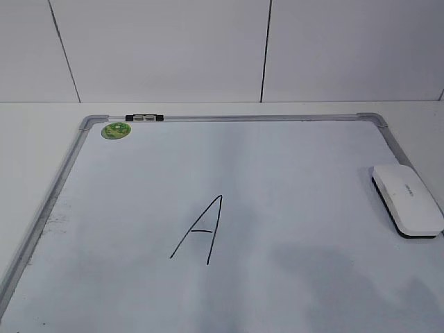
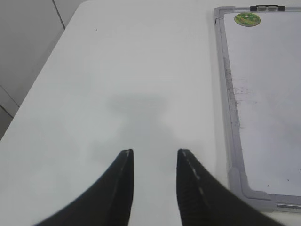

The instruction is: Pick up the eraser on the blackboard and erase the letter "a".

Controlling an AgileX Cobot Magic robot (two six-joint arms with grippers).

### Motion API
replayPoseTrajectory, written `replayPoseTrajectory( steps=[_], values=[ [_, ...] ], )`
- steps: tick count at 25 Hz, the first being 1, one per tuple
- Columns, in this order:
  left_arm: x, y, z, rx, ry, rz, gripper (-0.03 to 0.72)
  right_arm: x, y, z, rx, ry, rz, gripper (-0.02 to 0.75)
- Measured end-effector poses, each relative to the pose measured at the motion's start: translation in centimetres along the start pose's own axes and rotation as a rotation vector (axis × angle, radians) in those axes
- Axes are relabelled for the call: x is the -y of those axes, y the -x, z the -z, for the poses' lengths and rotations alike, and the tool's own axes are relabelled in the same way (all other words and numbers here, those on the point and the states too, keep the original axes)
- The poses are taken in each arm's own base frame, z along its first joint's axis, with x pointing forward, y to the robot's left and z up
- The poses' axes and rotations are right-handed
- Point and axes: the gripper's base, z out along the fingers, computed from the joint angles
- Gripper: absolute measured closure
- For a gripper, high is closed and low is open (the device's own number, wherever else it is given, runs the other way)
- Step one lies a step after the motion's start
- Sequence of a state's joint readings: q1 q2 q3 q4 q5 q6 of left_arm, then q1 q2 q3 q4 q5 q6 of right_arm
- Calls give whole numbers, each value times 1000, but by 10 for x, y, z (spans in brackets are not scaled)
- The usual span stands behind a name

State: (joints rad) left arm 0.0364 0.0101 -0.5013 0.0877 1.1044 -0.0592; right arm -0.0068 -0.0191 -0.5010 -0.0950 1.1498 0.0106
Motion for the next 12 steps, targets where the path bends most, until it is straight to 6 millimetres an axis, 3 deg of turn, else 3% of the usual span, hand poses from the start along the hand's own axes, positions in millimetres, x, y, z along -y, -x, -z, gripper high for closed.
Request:
replayPoseTrajectory(
  steps=[12],
  values=[
    [0,0,0,0,0,0,453,0,0,0,0,0,0,211]
  ],
)
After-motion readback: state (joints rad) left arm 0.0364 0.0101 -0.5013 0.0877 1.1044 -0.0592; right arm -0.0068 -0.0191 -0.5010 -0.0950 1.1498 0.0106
